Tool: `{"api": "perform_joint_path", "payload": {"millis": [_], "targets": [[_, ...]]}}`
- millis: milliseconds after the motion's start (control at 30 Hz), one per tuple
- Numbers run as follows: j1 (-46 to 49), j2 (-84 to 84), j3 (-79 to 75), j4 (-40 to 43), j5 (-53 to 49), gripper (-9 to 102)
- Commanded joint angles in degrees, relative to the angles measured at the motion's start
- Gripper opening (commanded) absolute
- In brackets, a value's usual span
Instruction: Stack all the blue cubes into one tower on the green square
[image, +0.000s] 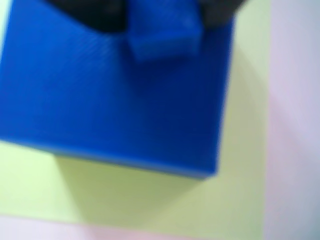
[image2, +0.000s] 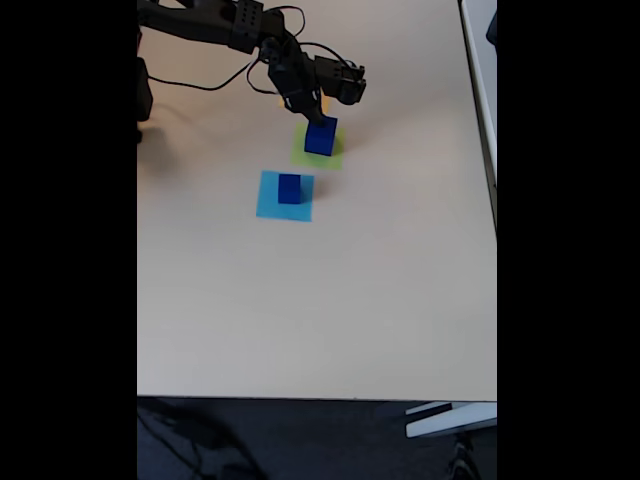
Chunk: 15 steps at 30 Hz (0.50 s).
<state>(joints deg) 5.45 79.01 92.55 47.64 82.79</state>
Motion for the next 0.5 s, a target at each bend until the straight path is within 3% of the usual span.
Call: {"api": "perform_joint_path", "payload": {"millis": [0,167,467], "targets": [[-0.7,2.5,-3.0,0.6,0.4,4],[-1.6,5.9,-2.6,2.2,1.3,4],[-5.4,3.5,-16.8,16.6,9.2,4]]}}
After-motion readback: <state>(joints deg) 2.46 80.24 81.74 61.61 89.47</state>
